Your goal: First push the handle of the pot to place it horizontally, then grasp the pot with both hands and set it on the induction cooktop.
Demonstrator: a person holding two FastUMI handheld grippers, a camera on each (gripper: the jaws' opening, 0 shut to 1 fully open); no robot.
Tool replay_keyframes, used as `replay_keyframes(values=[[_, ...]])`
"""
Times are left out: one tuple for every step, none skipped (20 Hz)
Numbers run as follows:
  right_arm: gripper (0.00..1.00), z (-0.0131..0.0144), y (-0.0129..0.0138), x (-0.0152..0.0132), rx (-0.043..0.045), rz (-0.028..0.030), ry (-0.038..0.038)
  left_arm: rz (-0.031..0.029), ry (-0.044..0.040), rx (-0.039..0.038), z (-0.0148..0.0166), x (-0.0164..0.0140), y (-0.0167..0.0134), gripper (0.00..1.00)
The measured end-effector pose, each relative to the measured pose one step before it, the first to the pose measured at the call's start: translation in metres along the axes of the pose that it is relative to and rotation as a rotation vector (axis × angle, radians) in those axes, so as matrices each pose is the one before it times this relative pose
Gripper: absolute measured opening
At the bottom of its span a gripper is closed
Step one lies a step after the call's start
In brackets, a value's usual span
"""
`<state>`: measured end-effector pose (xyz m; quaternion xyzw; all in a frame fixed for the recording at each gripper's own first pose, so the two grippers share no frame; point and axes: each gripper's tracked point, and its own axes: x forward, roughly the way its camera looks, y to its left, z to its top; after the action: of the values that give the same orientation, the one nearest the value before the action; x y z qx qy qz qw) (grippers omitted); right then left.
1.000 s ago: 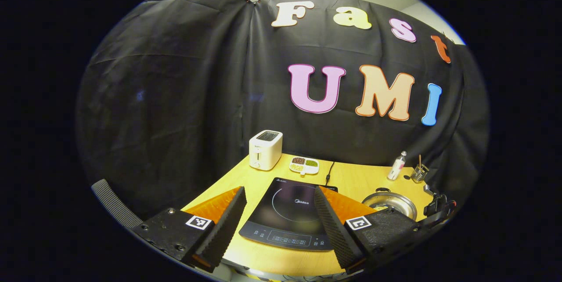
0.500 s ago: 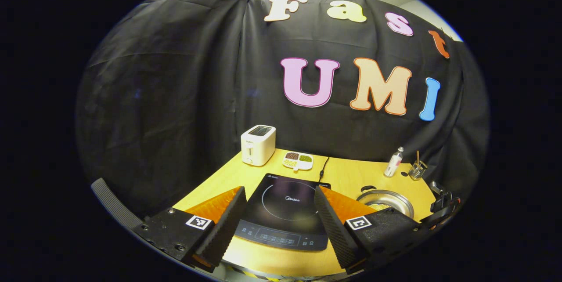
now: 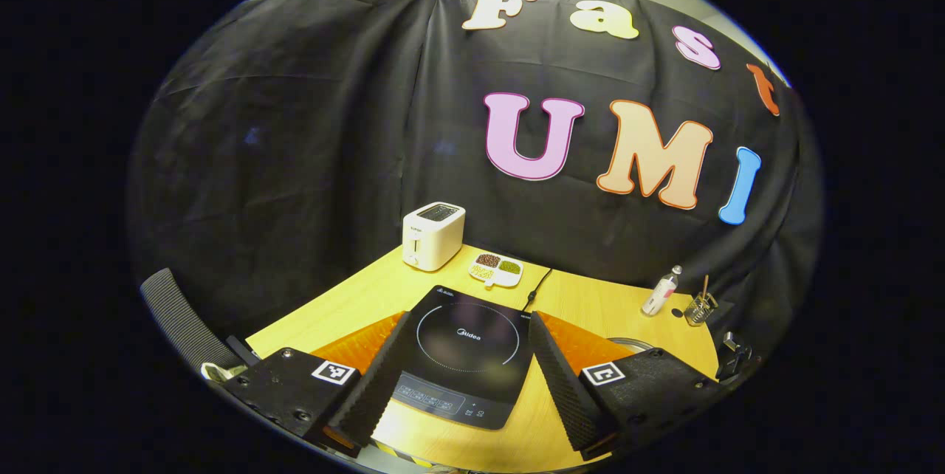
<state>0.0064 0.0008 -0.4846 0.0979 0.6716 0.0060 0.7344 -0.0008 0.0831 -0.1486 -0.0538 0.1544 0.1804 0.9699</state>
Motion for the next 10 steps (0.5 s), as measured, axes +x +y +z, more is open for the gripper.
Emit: replay_keyframes(values=[[0.02,0.00637,-0.00542,-0.00201,0.00408,0.00195,-0.00305,0.00734,-0.00292,0.00516,0.00046,-0.00109,-0.00354,0.96],[0.03,0.0055,-0.00361,-0.00091,0.00513,0.00413,-0.00251,0.00573,-0.00117,0.00387,-0.00074,-0.00135,-0.00352,0.96],[0.03,0.00657,-0.00435,-0.00025,0.00932,0.00639,-0.00496,0.00498,0.0018,0.00319,-0.00048,-0.00074,-0.00356,0.96],[0.02,0.00878,-0.00313,-0.00069,0.01043,0.00799,-0.00637,0.00598,0.00215,0.00214,-0.00153,-0.0013,-0.00342,0.96],[0.0,0.00649,-0.00307,0.00043,0.00945,0.01162,-0.00446,0.00142,0.00179,-0.00059,-0.00028,-0.0002,-0.00433,0.96],[0.0,0.00732,-0.00194,-0.00109,0.00767,0.01087,-0.00081,-0.0009,0.00162,-0.00315,-0.00122,-0.00073,-0.00459,0.96],[0.03,0.00608,-0.00242,-0.00027,0.00232,0.00665,-0.00337,0.00295,-0.00267,-0.00322,0.00124,-0.00007,-0.00392,0.96],[0.0,0.00946,-0.00248,-0.00018,-0.00291,0.00348,-0.00675,0.00398,-0.00404,-0.00025,0.00022,-0.00055,-0.0028,0.96],[0.0,0.00839,-0.00223,0.00062,-0.00584,0.00202,-0.01001,0.00682,-0.00297,0.00336,-0.00023,-0.00017,-0.0032,0.96],[0.02,0.00871,-0.00059,0.00018,-0.00576,0.00512,-0.00532,0.00727,-0.00177,0.00514,0.00006,0.00005,-0.00253,0.96]])
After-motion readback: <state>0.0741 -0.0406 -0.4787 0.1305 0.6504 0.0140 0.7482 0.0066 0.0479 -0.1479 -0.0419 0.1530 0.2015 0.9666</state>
